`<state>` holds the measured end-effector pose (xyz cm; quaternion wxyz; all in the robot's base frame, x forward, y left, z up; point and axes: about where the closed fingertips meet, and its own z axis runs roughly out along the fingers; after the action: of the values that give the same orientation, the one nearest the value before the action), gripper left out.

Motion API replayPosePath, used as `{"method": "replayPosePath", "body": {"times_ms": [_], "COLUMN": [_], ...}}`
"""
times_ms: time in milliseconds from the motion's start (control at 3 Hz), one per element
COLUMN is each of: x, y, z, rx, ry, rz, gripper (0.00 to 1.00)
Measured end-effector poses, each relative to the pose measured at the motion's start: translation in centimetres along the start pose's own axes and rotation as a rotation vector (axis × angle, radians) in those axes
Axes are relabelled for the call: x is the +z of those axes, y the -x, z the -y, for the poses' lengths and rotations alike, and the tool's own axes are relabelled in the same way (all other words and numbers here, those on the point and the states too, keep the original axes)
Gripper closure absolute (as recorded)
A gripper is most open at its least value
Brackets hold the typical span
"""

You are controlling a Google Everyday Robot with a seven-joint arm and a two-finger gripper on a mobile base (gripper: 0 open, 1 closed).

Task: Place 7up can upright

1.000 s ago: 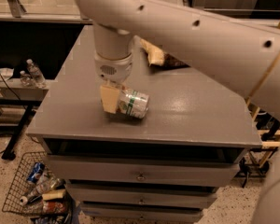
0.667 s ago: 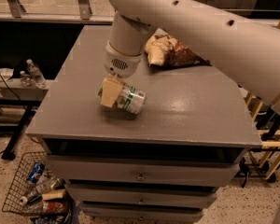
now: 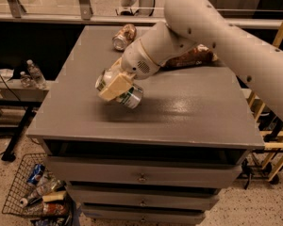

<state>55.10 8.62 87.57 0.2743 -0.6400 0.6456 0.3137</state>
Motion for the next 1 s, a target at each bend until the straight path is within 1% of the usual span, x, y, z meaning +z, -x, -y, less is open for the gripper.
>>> {"method": "replayPosePath", "body": {"times_ms": [333,667,1000], "x": [-2.1,-4.5,-4.7], "y": [1.4,2.8,3.1], "z": [0.0,0.0,-0.2], "rx": [-0.123,-0.218,-0.242], "ry": [-0.051,-0.127,-0.135], "rz": [0.178,0.283,0.293], "gripper": [1.00,1.00,1.00]}}
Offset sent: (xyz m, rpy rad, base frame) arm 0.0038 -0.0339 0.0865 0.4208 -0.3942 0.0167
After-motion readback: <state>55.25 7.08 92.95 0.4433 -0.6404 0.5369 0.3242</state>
